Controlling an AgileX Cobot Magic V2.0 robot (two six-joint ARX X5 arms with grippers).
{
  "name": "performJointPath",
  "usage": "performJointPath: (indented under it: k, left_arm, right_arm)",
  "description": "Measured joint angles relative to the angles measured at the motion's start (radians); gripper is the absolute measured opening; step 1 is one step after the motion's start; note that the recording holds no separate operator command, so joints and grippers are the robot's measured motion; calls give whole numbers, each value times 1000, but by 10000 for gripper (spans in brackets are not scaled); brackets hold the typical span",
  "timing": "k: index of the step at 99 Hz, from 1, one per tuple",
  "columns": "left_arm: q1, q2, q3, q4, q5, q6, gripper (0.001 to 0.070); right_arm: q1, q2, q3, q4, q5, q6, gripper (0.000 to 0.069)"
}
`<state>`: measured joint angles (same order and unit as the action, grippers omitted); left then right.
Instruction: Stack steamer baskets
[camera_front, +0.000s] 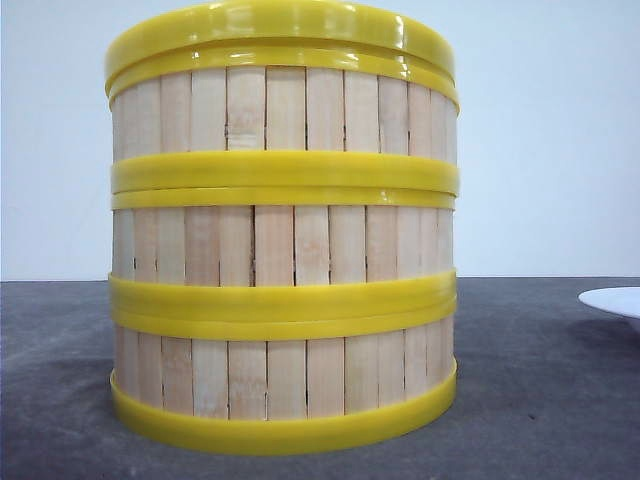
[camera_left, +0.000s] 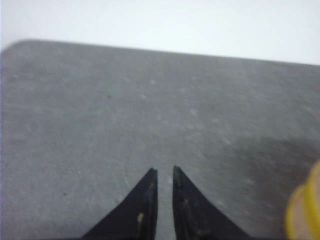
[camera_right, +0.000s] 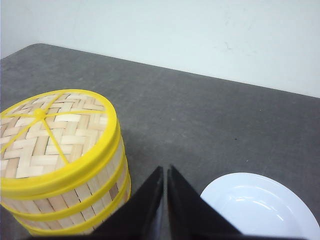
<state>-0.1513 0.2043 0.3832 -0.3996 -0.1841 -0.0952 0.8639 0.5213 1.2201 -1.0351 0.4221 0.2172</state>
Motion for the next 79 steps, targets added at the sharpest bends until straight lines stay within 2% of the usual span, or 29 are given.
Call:
performJointPath:
  k: [12, 30, 79]
  left_arm:
    - [39, -65, -120, 94, 0, 33, 27]
    - [82, -143, -242, 136, 0, 36, 27]
    - [123, -200, -329, 165, 2, 48, 27]
  right_arm:
    - [0, 0, 0, 0, 0, 0, 9]
    - [0, 0, 0, 0, 0, 0, 9]
    - [0, 0, 0, 0, 0, 0, 9]
